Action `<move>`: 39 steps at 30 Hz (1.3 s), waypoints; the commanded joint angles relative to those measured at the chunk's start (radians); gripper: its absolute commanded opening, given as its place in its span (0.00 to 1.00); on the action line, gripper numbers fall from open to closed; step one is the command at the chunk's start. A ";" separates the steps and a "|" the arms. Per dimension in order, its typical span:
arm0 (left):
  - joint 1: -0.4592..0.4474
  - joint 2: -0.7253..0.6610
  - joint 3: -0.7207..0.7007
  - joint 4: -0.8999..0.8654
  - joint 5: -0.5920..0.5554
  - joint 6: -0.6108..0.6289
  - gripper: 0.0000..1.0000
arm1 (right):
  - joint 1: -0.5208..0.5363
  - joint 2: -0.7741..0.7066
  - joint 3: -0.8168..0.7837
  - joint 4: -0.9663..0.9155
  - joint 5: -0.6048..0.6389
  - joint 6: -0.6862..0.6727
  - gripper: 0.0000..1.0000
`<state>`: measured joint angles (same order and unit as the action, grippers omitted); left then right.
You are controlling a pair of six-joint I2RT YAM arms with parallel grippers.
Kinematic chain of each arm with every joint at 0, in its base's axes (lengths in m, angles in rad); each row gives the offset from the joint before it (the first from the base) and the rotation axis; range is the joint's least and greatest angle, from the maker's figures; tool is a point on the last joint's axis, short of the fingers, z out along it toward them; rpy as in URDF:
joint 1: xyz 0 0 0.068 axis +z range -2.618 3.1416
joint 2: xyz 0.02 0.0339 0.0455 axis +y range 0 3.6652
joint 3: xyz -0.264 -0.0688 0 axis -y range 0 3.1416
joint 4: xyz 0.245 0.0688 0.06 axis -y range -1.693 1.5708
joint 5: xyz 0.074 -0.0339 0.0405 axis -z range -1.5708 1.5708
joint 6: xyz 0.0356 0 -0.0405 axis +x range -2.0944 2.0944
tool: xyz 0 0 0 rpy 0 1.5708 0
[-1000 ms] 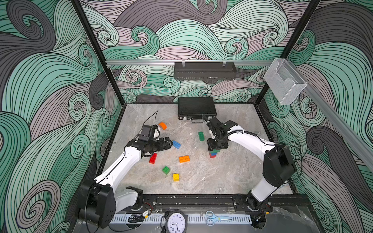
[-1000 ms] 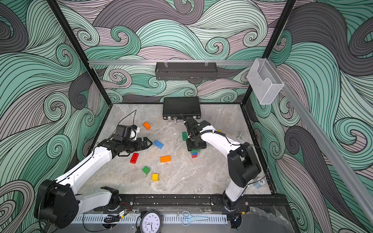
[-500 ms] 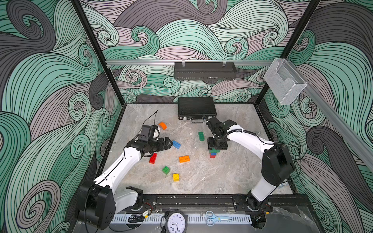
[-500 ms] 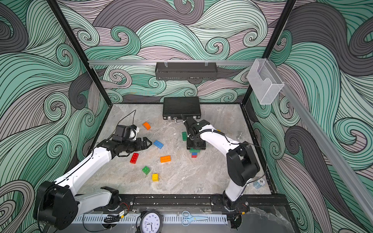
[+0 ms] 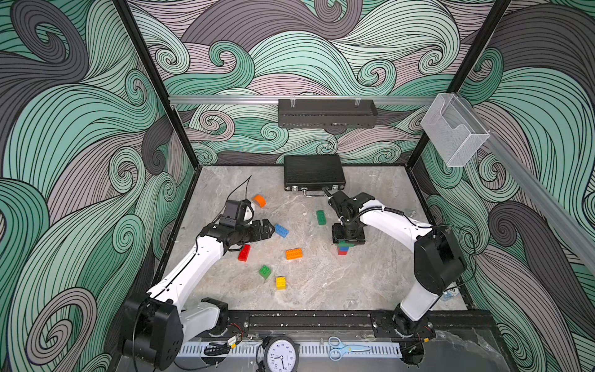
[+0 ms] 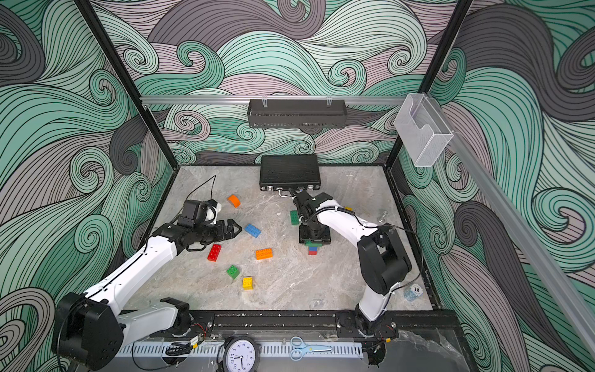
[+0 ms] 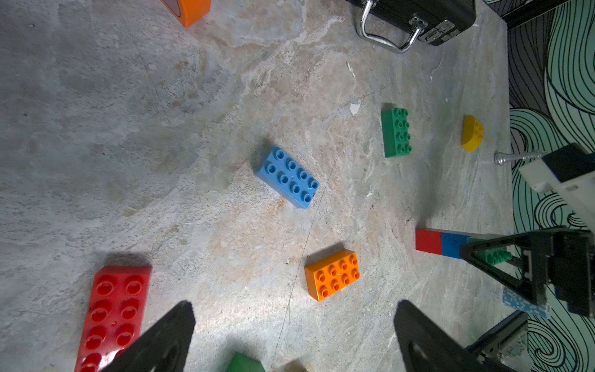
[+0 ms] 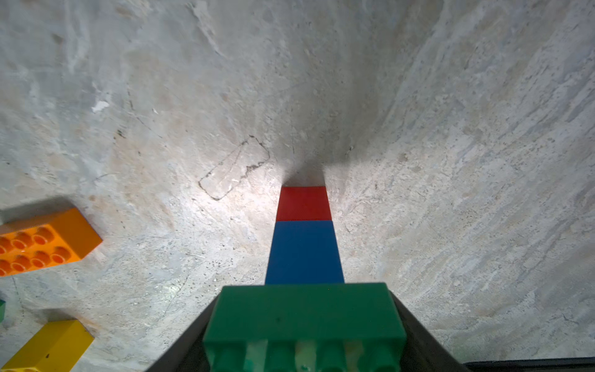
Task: Assemble an ice cream with lego
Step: Assemble the lego brick with the lego brick, then pick up the lego brick from the center of the board.
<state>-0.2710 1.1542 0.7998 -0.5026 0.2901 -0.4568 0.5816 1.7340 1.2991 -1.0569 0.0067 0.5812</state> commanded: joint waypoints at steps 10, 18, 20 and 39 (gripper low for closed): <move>-0.004 -0.029 0.008 -0.036 -0.032 0.016 0.97 | -0.004 -0.033 0.032 -0.041 0.000 0.023 0.91; -0.004 -0.038 0.018 -0.054 -0.034 0.012 0.97 | 0.027 -0.159 0.060 -0.104 0.031 0.078 0.99; -0.005 -0.046 0.019 -0.065 -0.035 0.007 0.97 | 0.052 -0.179 0.076 -0.123 0.047 0.098 1.00; 0.107 -0.115 -0.011 -0.160 0.087 -0.025 0.97 | 0.393 0.121 0.338 -0.002 0.017 0.198 1.00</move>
<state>-0.1978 1.0622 0.7998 -0.6369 0.3145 -0.4698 0.9543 1.8168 1.6066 -1.0821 0.0368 0.7498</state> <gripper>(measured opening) 0.973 0.995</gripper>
